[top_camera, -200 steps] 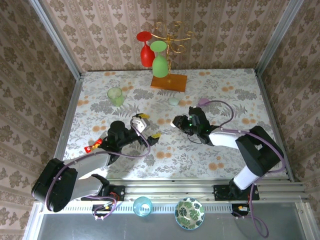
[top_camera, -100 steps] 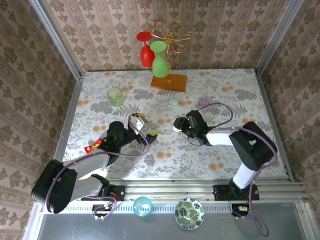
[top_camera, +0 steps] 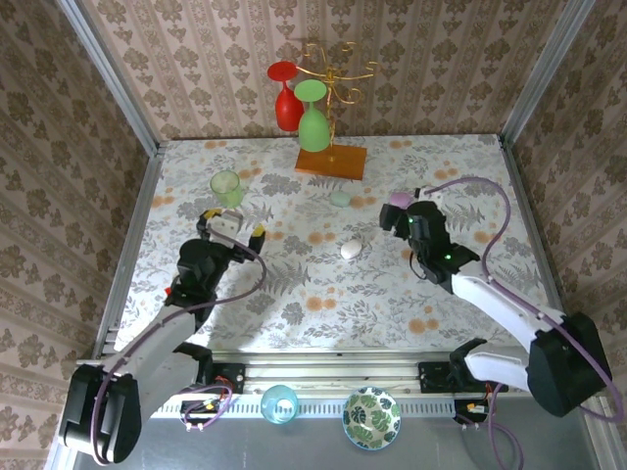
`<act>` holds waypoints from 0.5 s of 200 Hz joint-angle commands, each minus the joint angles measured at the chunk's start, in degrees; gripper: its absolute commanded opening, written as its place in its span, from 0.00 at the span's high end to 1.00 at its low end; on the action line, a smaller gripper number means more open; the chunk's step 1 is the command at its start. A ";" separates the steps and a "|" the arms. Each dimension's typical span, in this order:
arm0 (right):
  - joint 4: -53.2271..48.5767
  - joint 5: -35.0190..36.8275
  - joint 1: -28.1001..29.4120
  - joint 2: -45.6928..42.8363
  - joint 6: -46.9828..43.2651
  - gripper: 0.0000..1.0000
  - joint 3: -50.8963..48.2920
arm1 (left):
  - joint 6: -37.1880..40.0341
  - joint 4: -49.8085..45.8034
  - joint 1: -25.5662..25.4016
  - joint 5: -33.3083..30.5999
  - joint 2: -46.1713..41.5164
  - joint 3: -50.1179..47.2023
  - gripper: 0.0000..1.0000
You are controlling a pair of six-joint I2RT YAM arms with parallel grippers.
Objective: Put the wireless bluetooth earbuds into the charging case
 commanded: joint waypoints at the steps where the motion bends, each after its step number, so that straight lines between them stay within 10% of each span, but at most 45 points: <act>1: 3.63 9.00 -3.18 -1.98 -17.14 0.05 -3.34 | 2.83 0.80 2.88 -9.35 -1.32 -3.58 0.00; 100: 40.12 -11.70 -19.60 14.66 -22.75 0.00 -16.23 | -4.09 30.05 15.80 -2.34 25.36 -6.10 0.00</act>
